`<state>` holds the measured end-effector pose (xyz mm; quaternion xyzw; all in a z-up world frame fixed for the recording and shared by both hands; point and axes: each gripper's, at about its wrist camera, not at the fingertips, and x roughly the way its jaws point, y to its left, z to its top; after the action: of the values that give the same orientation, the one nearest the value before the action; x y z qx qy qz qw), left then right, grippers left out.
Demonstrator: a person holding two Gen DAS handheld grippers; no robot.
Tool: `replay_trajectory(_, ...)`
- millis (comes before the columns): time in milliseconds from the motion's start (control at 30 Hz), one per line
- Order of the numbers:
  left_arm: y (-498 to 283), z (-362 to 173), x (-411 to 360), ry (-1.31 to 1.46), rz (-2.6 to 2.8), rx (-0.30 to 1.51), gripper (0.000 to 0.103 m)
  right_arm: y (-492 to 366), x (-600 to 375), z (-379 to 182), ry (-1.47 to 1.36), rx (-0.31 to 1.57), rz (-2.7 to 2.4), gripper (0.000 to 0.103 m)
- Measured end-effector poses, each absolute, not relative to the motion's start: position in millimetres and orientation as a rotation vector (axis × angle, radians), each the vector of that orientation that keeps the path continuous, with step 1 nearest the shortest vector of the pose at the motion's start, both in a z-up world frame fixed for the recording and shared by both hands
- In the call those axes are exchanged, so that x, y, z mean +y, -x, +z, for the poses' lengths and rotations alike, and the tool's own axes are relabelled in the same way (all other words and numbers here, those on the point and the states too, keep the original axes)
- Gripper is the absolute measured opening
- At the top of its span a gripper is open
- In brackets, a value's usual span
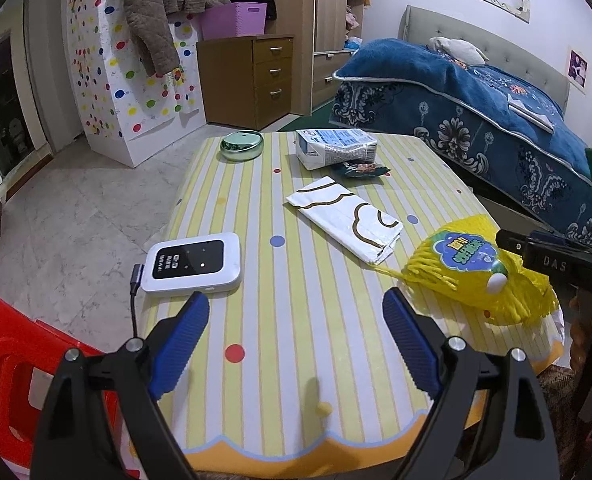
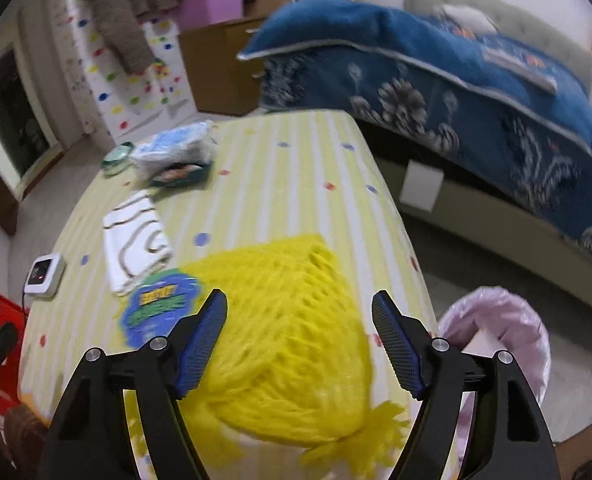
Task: Collect trash
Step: 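Grasp the yellow foam net with the right tool and lift it, then grasp the white brown-striped plastic bag with the left tool while the right holds the net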
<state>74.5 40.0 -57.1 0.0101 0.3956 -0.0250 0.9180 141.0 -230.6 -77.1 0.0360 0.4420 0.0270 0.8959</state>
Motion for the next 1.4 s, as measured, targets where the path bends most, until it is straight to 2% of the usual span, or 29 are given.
replay_trajectory(267,-85,-63,24,-0.043,-0.065,0.820,0.086,-154,-228,-107,-0.101,1.038,0.116,0.071)
replay_trajectory(333,-88,-66,23,-0.044,-0.063,0.827,0.086,-152,-223,-106,-0.077,1.034,0.128,0.059)
replay_trajectory(400,-90,-69,24,-0.042,-0.055,0.835,0.086,-149,-220,-104,-0.087,1.028,0.165,0.034)
replay_trajectory(500,-92,-72,25,-0.046,-0.046,0.847,0.086,-139,-218,-96,-0.086,0.987,0.169,0.016)
replay_trajectory(733,-112,-74,15,-0.043,-0.053,0.863,0.086,-114,-236,-45,-0.038,0.766,0.053,0.014)
replay_trajectory(900,-144,-78,-6,-0.022,-0.058,0.870,0.086,-112,-253,-41,-0.082,0.659,0.011,0.014)
replay_trajectory(1033,-173,-86,-22,-0.041,-0.028,0.879,0.086,-111,-255,-42,-0.082,0.621,-0.015,0.015)
replay_trajectory(1400,-215,-119,-28,-0.085,0.045,0.994,0.086,-120,-253,-54,-0.059,0.680,-0.040,0.015)
